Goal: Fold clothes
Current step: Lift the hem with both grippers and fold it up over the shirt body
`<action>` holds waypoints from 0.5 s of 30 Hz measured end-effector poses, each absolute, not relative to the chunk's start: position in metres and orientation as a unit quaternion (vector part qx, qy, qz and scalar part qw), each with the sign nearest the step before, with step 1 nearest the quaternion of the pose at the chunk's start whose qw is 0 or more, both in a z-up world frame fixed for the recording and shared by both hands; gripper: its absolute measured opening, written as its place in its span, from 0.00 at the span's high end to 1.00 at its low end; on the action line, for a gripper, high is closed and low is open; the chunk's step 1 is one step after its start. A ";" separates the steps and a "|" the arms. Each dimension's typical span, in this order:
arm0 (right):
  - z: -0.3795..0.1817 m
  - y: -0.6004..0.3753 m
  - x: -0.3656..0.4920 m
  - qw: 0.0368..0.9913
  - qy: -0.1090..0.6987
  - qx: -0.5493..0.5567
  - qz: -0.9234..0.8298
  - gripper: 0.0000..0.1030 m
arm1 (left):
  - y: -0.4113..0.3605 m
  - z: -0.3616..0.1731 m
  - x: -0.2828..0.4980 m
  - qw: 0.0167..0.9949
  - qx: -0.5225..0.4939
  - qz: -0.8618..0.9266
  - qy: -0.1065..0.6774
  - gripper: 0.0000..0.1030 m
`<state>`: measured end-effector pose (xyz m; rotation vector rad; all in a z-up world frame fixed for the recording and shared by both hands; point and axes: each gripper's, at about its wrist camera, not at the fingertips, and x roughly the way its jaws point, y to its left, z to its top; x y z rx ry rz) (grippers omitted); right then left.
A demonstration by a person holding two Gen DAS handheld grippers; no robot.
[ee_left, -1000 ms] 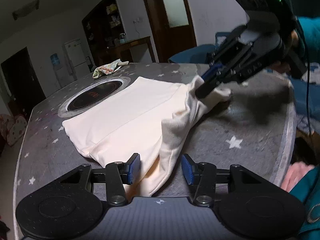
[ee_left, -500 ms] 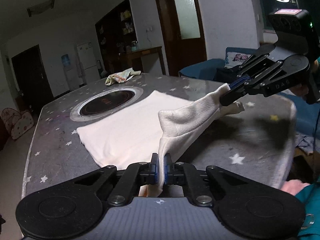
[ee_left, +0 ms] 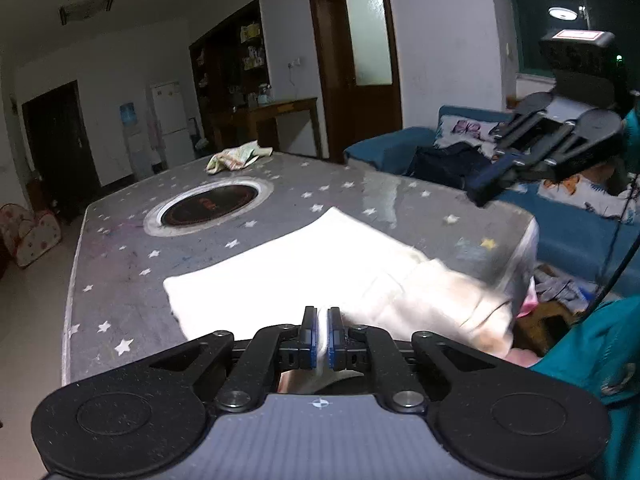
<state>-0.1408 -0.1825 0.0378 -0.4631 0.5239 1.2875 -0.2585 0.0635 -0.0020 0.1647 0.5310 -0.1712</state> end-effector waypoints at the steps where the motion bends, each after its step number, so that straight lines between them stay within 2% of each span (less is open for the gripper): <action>1: 0.034 -0.181 -0.141 0.742 0.245 -0.216 0.586 0.95 | 0.066 -0.003 -0.258 0.959 0.077 -0.084 0.261 0.95; 5: 0.017 -0.180 -0.146 0.728 0.281 -0.230 0.581 0.92 | 0.069 -0.004 -0.260 0.960 0.075 -0.078 0.258 0.95; 8: 0.007 -0.178 -0.150 0.709 0.298 -0.227 0.598 0.81 | 0.069 -0.005 -0.259 0.961 0.072 -0.072 0.258 0.95; 10: 0.003 -0.177 -0.155 0.695 0.302 -0.223 0.613 0.68 | 0.068 -0.005 -0.257 0.961 0.070 -0.070 0.258 0.95; 12: -0.001 -0.176 -0.161 0.684 0.304 -0.221 0.626 0.60 | 0.067 -0.005 -0.255 0.961 0.069 -0.070 0.257 0.95; 15: -0.009 -0.169 -0.165 0.673 0.313 -0.223 0.632 0.60 | 0.066 -0.005 -0.254 0.962 0.066 -0.070 0.256 0.95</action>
